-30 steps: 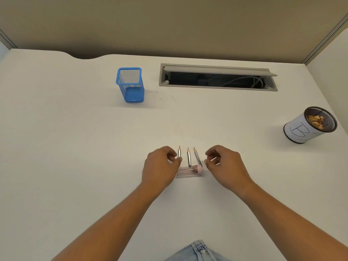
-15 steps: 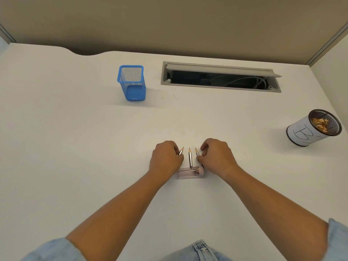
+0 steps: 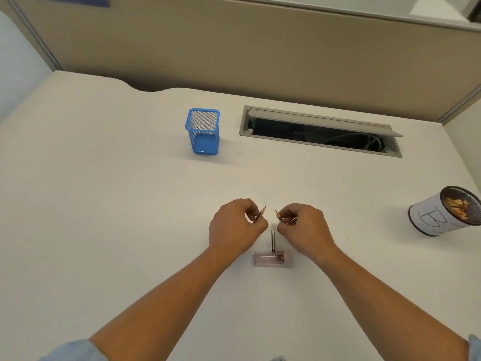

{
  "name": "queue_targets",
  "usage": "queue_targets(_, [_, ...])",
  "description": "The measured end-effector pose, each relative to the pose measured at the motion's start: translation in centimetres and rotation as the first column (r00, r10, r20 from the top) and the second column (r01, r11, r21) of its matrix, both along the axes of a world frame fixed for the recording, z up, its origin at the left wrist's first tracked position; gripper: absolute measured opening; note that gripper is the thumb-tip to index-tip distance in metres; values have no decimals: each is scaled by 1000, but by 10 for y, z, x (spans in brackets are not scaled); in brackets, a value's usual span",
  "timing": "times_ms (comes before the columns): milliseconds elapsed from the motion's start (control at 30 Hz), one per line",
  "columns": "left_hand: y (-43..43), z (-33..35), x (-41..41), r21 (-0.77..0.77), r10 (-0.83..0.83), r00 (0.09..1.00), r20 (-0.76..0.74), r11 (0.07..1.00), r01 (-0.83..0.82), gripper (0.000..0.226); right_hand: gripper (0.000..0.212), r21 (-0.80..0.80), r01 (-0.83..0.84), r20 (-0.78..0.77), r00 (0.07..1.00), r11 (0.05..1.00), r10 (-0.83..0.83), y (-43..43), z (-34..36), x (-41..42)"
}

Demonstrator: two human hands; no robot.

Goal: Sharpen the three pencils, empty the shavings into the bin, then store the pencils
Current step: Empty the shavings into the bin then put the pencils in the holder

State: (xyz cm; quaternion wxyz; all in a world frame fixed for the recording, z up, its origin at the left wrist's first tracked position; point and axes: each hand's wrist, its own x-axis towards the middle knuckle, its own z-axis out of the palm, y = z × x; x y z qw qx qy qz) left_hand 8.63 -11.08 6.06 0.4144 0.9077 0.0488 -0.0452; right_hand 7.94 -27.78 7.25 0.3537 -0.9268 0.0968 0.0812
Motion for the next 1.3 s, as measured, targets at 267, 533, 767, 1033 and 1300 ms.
queue_targets(267, [56,44,43,-84,22,988,156,996,-9,19,18,188,-138,138,984,972,113,44,36,38])
queue_targets(533, [114,93,141,-40,73,966,249,997,-65,9,7,178,-214,318,936,960,150,82,87,117])
queue_targets(767, [119,78,195,99,136,976,172,983,-154,17,8,96,-246,430,884,965,182,106,100,169])
queue_targets(1033, [117,52,213,183,157,985,71,969,-167,22,6,-39,-274,399,878,961,266,121,91,209])
queue_targets(1300, [118,38,208,177,124,984,126,974,-145,34,12,-141,-267,332,895,953,299,126,71,226])
